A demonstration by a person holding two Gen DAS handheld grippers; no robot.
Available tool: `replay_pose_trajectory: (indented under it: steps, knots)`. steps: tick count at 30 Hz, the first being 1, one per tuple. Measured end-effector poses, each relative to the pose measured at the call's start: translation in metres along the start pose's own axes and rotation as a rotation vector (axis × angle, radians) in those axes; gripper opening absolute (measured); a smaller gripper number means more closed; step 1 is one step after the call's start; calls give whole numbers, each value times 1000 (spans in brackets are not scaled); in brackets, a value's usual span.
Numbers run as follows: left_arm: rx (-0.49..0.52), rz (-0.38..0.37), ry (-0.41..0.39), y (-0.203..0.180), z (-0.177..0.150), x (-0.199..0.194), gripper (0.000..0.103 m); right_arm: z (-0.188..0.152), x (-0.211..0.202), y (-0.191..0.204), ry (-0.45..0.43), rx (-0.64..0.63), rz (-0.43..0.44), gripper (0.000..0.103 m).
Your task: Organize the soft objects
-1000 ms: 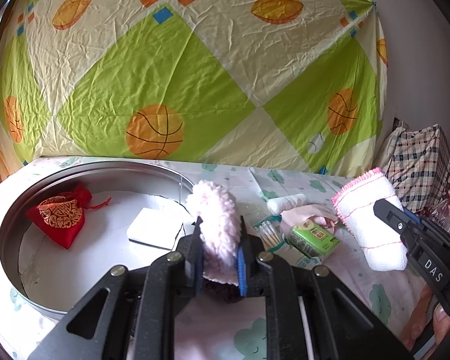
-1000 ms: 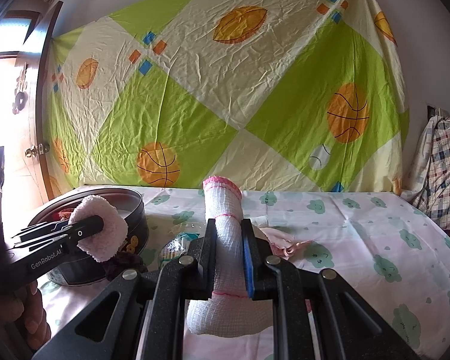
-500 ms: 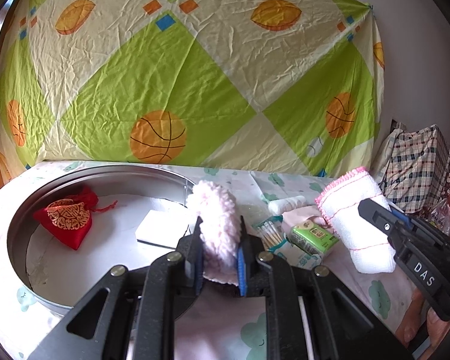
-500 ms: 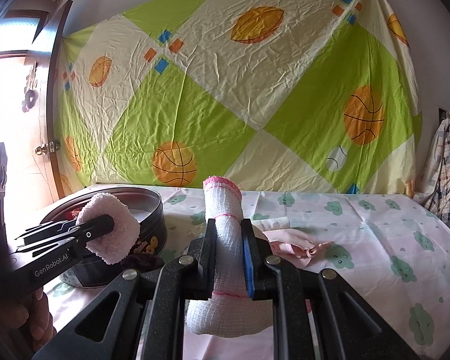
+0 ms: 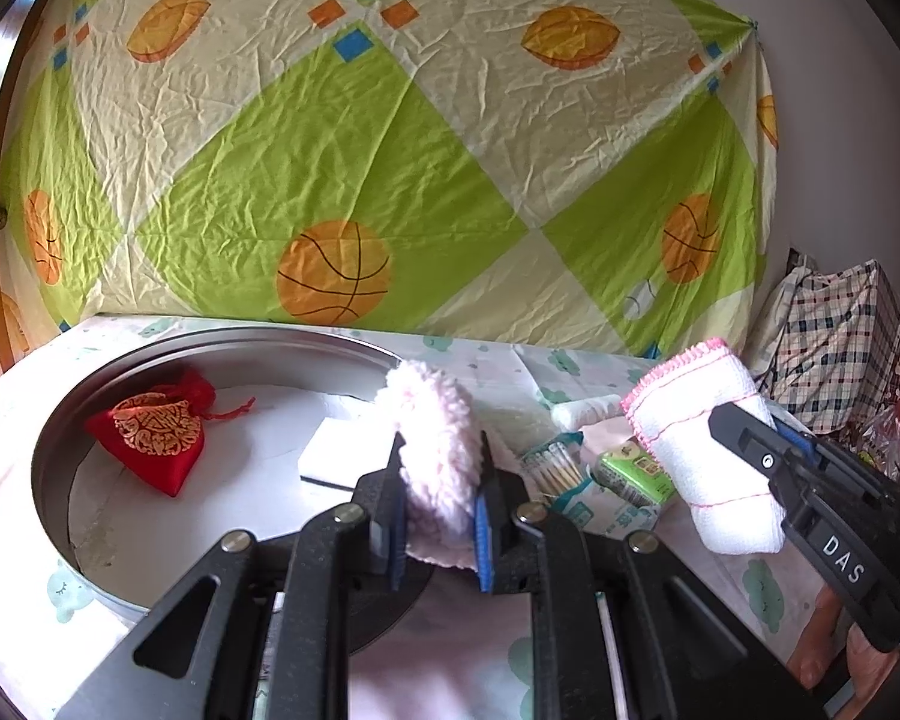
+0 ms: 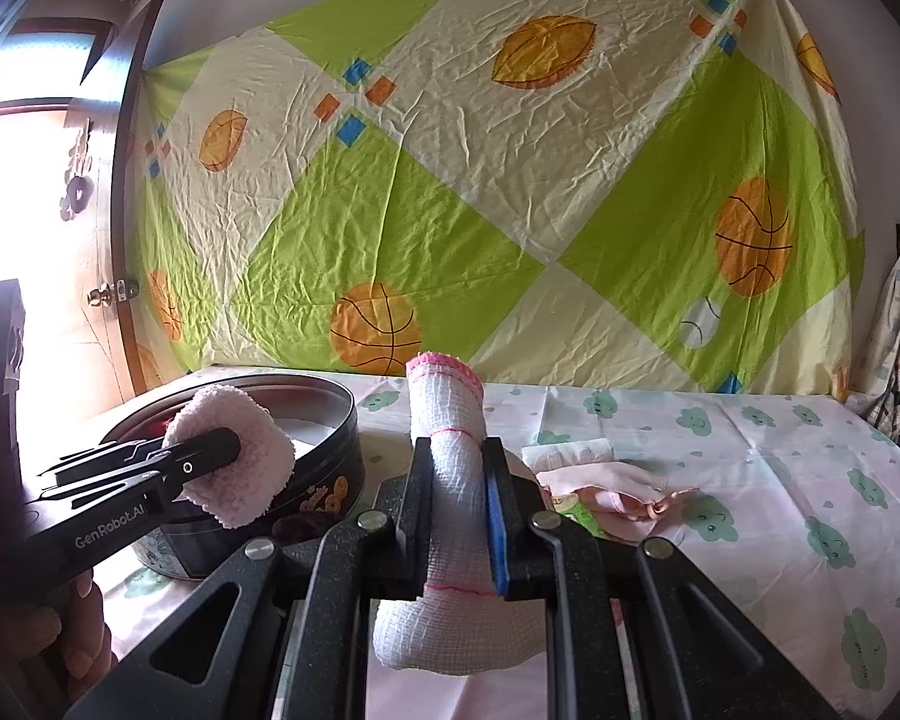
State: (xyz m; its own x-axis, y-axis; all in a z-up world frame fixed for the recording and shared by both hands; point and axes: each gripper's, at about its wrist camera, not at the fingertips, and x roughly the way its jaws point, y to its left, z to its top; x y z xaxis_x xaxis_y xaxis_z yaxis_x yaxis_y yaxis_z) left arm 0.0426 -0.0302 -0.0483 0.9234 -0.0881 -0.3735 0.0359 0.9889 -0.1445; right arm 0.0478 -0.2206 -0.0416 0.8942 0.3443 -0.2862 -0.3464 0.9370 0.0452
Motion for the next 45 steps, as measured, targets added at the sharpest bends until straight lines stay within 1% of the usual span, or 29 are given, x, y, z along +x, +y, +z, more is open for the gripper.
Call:
replay_pose_trajectory:
  steps: [13, 29, 35, 45]
  knots:
    - [-11, 1, 0, 13, 3, -4, 16, 1, 8, 12, 17, 8, 39, 17]
    - [-20, 16, 1, 34, 8, -9, 16, 12, 23, 33, 22, -17, 86, 17]
    - [-29, 25, 5, 46, 13, -12, 16, 21, 28, 42, 21, -40, 105, 17]
    - [-15, 56, -2, 75, 35, -19, 16, 46, 42, 66, 15, -72, 160, 17]
